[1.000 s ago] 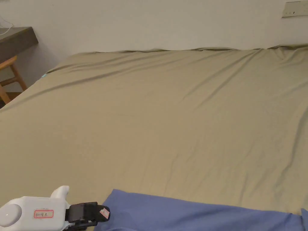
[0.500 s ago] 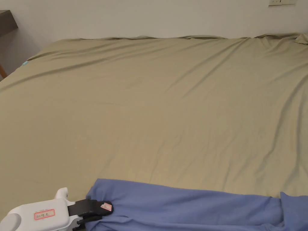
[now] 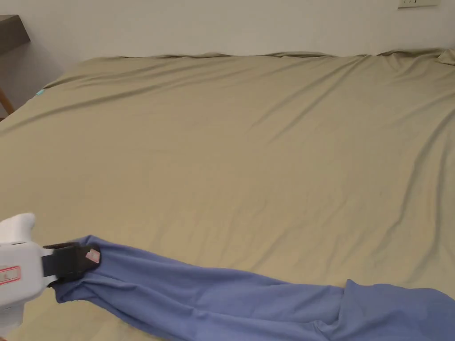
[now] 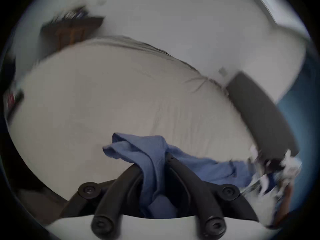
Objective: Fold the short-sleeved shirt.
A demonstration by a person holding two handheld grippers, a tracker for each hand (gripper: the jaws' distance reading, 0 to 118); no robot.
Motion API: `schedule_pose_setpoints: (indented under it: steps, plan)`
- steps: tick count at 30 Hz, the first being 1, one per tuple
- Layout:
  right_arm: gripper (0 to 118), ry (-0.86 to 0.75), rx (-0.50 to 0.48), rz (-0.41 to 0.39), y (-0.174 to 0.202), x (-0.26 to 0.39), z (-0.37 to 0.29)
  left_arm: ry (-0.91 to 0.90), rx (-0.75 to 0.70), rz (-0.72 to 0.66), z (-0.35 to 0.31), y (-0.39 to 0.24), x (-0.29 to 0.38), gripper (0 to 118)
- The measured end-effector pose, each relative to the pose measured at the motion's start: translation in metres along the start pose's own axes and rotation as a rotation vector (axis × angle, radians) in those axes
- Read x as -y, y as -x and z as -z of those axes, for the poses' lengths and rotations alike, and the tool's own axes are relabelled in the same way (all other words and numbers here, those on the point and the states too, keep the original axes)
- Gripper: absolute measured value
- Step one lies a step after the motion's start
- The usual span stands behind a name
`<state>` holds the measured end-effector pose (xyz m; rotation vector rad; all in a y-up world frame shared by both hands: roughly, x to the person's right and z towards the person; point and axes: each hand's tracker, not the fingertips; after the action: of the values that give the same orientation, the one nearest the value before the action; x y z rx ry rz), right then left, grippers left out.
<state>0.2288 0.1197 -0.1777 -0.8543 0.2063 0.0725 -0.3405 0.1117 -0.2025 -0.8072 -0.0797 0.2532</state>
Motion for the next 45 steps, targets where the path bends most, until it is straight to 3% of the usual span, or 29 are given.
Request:
schedule_pose_setpoints:
  steps: [4,7,11,12,13,15,16,18,24,26,27,29,33,37,39,40,41,45]
  plan:
    - [3,0.003,-0.012,-0.016,0.005,0.000,0.000,0.101,-0.066,0.337,0.022,-0.088,-0.006,7]
    - [3,-0.001,-0.022,-0.013,0.006,0.002,-0.001,0.160,0.064,0.438,0.052,-0.135,0.005,7]
    - [3,0.010,-0.022,-0.009,0.006,0.007,-0.001,0.295,0.223,0.461,0.107,-0.188,0.040,7]
    - [3,0.012,-0.022,-0.007,0.005,0.008,-0.001,0.327,0.250,0.433,0.122,-0.195,0.050,11]
    - [3,0.016,-0.022,-0.005,0.004,0.009,-0.001,0.355,0.283,0.415,0.133,-0.201,0.060,26]
    - [3,0.020,-0.022,-0.003,0.002,0.012,-0.001,0.390,0.397,0.284,0.159,-0.196,0.075,79]
    - [3,0.021,-0.022,-0.003,0.002,0.012,0.000,0.409,0.441,0.236,0.165,-0.192,0.077,85]
    - [3,0.025,-0.020,-0.001,0.001,0.014,0.000,0.399,0.502,0.095,0.163,-0.183,0.076,85]
    - [3,0.041,-0.025,0.005,0.002,0.019,0.005,0.203,0.622,-0.106,0.125,-0.129,0.052,85]
    - [3,0.042,-0.033,0.006,0.003,0.020,0.005,0.130,0.629,-0.199,0.123,-0.113,0.056,80]
    - [3,0.042,-0.040,0.004,0.005,0.021,0.005,0.134,0.636,-0.260,0.130,-0.103,0.061,70]
    - [3,0.042,-0.044,-0.005,0.007,0.022,0.003,0.155,0.657,-0.329,0.144,-0.098,0.075,4]
    - [3,0.029,-0.033,-0.011,0.010,0.023,-0.003,0.276,0.690,-0.337,0.178,-0.117,0.109,2]
    - [3,0.018,-0.032,-0.014,0.012,0.022,-0.008,0.446,0.636,-0.202,0.208,-0.159,0.154,0]
    - [3,0.018,-0.025,-0.023,0.014,0.022,-0.009,0.334,0.765,-0.364,0.209,-0.151,0.164,0]
    - [3,0.018,-0.023,-0.025,0.014,0.022,-0.009,0.372,0.685,-0.378,0.211,-0.149,0.164,0]
    - [3,0.021,-0.023,-0.026,0.015,0.022,-0.008,0.360,0.730,-0.419,0.209,-0.147,0.163,0]
    - [3,0.032,-0.029,-0.039,0.018,0.020,-0.005,0.375,0.620,-0.259,0.177,-0.140,0.135,0]
